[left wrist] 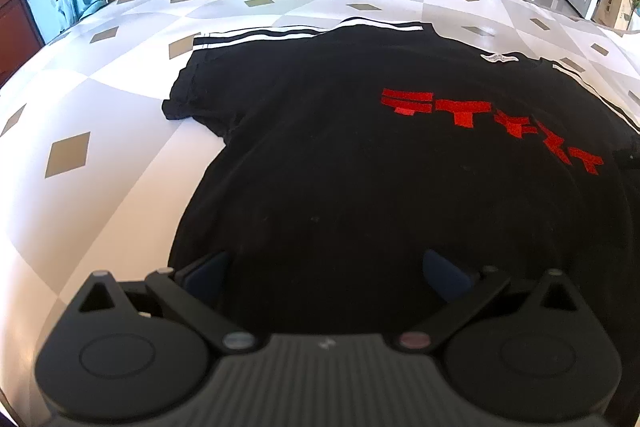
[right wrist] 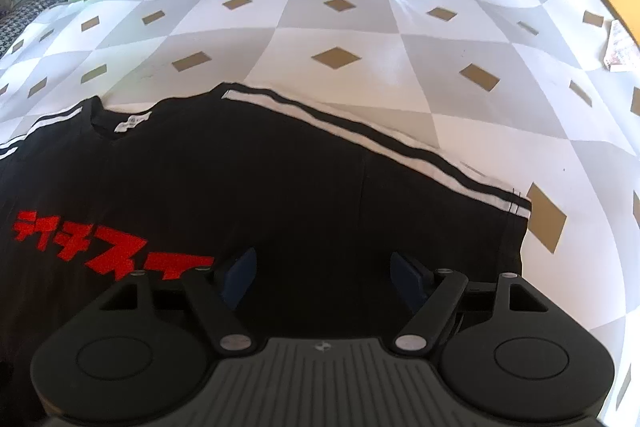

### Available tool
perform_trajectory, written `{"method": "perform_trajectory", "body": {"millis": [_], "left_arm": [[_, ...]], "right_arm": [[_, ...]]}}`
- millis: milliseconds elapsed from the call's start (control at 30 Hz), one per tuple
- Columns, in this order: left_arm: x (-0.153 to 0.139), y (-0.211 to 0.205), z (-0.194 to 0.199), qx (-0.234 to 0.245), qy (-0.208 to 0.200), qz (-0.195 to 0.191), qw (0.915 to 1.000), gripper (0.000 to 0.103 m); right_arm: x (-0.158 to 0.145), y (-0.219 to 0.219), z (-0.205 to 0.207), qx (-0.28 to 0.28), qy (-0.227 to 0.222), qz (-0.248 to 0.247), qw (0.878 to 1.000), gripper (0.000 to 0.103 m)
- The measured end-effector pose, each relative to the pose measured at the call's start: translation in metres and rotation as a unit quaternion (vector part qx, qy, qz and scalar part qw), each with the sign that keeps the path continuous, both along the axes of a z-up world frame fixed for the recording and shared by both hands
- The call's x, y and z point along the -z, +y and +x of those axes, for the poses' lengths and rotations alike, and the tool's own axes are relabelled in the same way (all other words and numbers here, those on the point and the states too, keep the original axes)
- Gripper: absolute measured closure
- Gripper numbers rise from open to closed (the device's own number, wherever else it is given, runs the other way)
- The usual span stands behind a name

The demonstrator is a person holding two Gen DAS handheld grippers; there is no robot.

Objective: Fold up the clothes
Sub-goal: 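Withdraw the right gripper above the flattened black shirt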

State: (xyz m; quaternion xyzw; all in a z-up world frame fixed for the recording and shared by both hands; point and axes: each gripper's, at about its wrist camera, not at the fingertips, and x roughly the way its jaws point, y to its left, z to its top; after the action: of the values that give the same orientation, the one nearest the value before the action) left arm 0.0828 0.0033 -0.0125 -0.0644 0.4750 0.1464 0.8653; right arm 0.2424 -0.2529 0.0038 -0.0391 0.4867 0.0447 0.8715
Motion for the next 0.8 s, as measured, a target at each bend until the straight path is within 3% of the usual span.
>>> {"method": "perform_trajectory", "body": {"millis": [167, 433, 800], "left_arm": [[-0.003, 0.002, -0.005, -0.004, 0.006, -0.002, 1.0, 0.0], [-0.012, 0.003, -0.019, 0.004, 0.002, 0.005, 1.0, 0.0], [-0.011, 0.002, -0.03, 0.02, 0.01, 0.027, 0.9994, 0.0]], "right_arm": [[-0.01, -0.002, -0.013, -0.01, 0.009, 0.028, 1.0, 0.031], [-0.025, 0.005, -0.051, -0.063, 0.012, 0.022, 0.998, 0.032], [-0.035, -0.001, -0.097, -0.077, 0.026, 0.029, 0.996, 0.032]]}}
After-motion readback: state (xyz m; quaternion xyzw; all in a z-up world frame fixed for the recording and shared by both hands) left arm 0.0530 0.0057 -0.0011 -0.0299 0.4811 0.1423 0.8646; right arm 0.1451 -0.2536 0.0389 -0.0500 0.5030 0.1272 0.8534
